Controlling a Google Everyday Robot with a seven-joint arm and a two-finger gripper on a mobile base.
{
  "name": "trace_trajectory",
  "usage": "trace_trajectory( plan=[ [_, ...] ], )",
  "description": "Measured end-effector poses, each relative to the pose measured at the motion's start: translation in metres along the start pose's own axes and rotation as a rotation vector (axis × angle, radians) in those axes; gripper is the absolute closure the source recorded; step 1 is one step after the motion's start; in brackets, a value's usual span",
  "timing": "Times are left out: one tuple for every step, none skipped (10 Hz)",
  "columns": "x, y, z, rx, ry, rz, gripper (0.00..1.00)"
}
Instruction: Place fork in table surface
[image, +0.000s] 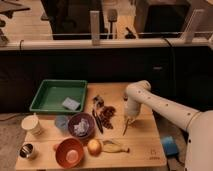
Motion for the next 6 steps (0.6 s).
trace_trajectory(
  plan=[
    [0.0, 0.0002, -0.0001, 0.0, -0.001, 0.001, 0.69],
    [0.0003, 0.0007, -0.0003, 0.002, -0.001, 0.002, 0.74],
    [0.0015, 0.0031, 0.0009, 0.022, 0.002, 0.013, 0.74],
    [0.0051, 0.0069, 0.0027, 0.052, 0.011, 0.026, 0.77],
    [0.0046, 0.0043, 0.0014, 0.051, 0.012, 0.021, 0.8],
    [0.0049, 0.0059, -0.0002, 0.051, 0.012, 0.022, 0.8]
  ],
)
